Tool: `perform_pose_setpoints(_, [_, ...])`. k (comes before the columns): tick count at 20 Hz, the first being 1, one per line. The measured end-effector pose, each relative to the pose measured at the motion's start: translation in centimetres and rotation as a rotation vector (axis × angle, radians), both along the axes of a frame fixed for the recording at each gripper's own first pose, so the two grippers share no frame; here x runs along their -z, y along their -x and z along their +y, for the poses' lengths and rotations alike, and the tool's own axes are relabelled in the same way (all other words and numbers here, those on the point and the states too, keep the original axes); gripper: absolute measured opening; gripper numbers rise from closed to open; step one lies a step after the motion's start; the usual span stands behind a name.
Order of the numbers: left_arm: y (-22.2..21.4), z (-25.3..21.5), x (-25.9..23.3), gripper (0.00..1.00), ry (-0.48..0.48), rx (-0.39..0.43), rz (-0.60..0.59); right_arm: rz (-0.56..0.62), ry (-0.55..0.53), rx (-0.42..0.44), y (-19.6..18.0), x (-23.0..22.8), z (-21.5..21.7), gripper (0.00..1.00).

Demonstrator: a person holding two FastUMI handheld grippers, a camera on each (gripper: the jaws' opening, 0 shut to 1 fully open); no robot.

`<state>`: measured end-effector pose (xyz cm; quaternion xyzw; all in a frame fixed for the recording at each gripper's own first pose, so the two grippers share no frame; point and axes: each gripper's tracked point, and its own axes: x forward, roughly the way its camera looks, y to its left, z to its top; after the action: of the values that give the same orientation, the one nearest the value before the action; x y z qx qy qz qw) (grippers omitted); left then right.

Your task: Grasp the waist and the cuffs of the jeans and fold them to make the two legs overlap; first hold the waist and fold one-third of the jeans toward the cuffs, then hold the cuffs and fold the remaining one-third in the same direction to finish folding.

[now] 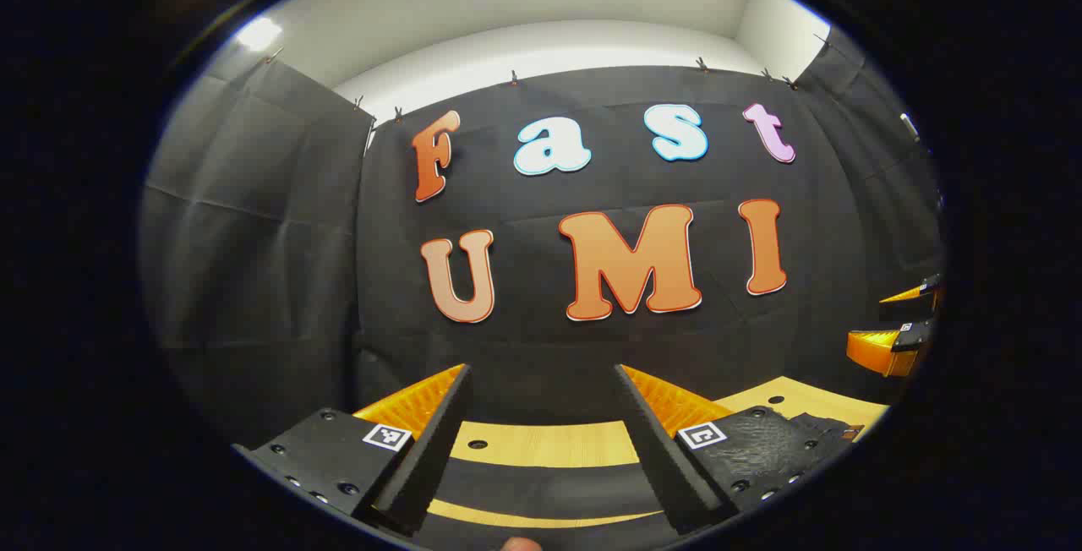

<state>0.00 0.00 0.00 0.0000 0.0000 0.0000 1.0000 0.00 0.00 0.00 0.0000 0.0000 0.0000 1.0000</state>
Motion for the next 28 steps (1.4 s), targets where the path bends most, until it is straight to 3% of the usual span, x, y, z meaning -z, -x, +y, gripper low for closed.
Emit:
perform_pose_setpoints(20, [0.8, 2.5, 3.1, 0.99, -0.008, -0.086, 0.084, 0.061, -0.027, 0.051, 0.2, 2.7, -4.2, 0.99])
perform_pose_setpoints(25, [0.8, 5.2, 5.6, 0.99, 0.004, -0.164, 0.17, 0.11, -0.039, 0.079, 0.0, 4.7, -6.8, 0.99])
perform_pose_setpoints(28, [0.6, 6.6, 8.5, 0.99, 0.073, -0.196, 0.26, 0.155, -0.057, 0.109, -0.4, 6.1, -8.5, 0.99])
